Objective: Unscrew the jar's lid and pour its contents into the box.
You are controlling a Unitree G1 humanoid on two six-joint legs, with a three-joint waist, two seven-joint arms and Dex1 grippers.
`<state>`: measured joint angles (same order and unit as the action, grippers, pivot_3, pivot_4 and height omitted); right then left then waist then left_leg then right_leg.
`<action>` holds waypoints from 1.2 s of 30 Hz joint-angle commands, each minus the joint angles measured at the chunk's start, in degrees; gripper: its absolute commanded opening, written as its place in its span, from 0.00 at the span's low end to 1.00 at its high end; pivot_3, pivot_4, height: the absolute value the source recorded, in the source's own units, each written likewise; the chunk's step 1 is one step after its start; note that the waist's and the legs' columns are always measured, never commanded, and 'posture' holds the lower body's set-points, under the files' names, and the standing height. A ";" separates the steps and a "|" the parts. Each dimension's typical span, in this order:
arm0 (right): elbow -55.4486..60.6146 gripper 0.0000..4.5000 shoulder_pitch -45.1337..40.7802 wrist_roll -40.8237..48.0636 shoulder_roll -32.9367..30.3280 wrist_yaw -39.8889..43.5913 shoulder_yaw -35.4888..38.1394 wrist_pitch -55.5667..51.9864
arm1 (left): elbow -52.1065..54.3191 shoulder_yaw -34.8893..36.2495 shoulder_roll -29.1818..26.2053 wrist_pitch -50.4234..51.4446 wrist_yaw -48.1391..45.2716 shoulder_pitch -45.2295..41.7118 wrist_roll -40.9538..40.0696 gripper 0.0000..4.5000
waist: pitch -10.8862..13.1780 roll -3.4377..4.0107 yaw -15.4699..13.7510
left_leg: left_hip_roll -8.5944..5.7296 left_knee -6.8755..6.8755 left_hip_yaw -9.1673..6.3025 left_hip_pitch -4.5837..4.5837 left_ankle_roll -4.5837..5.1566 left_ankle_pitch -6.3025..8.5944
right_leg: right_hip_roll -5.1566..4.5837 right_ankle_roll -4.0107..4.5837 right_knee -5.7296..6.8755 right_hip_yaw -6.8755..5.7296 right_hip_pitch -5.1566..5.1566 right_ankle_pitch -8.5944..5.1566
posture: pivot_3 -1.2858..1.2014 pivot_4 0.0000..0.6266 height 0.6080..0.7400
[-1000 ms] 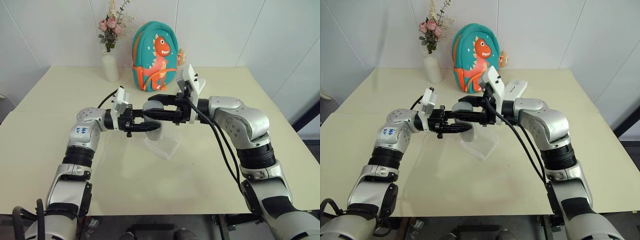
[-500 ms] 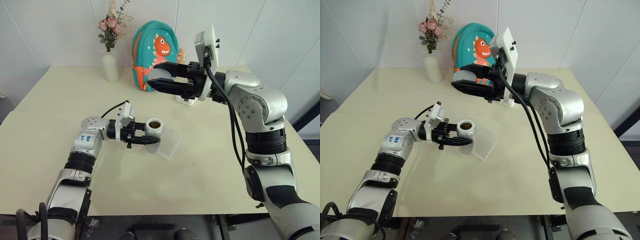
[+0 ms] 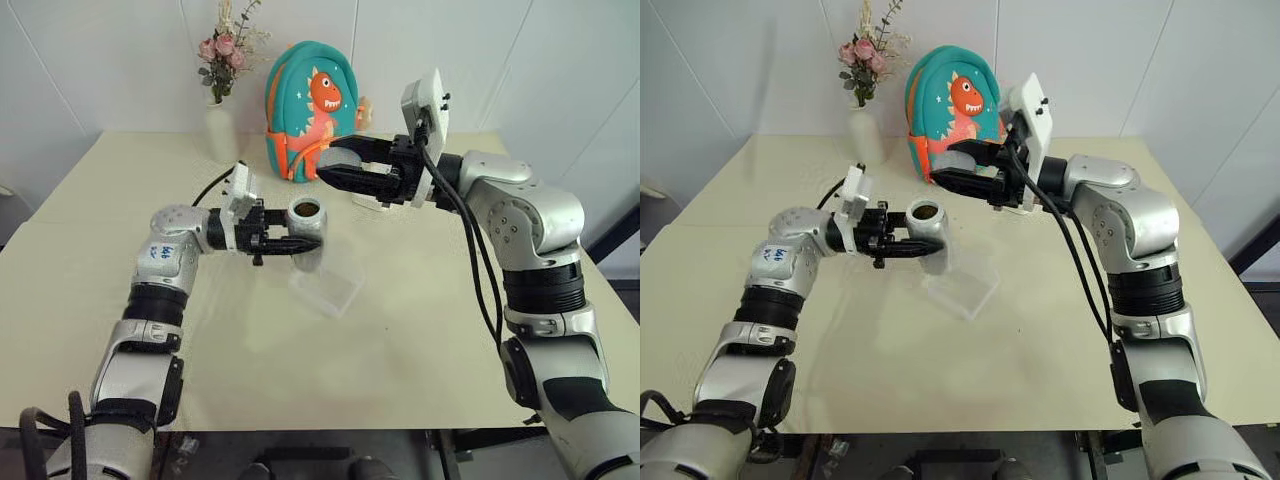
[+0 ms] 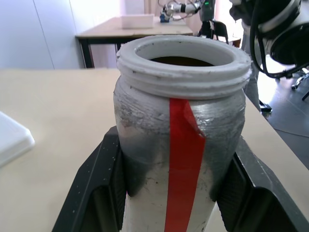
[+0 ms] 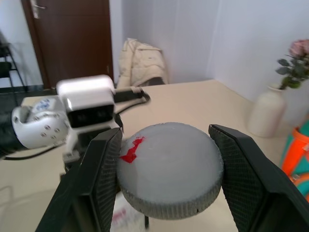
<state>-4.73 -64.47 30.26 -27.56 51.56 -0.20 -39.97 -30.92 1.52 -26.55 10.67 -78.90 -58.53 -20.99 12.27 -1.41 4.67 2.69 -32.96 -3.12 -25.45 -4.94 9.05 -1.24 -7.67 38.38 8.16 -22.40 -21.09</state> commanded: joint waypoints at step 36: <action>6.51 0.99 43.38 -10.91 -1.53 -20.86 6.89 6.54 | -7.63 4.72 -7.31 -3.18 3.12 -3.15 0.43 0.44 | -0.01 -0.06 -0.13 | -0.03 -0.20 -0.01 0.39 0.02 -0.01 | 0.05 -0.05 0.02 0.06 0.49 0.00 | 0.52 0.24 1.00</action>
<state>0.23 -21.68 19.33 -28.50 30.51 5.24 -34.53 -37.95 5.56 -32.71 9.25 -75.52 -59.09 -20.95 12.26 -1.47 4.55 2.66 -33.16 -3.13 -25.07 -4.92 9.04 -1.19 -7.77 38.32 8.22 -21.91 -21.05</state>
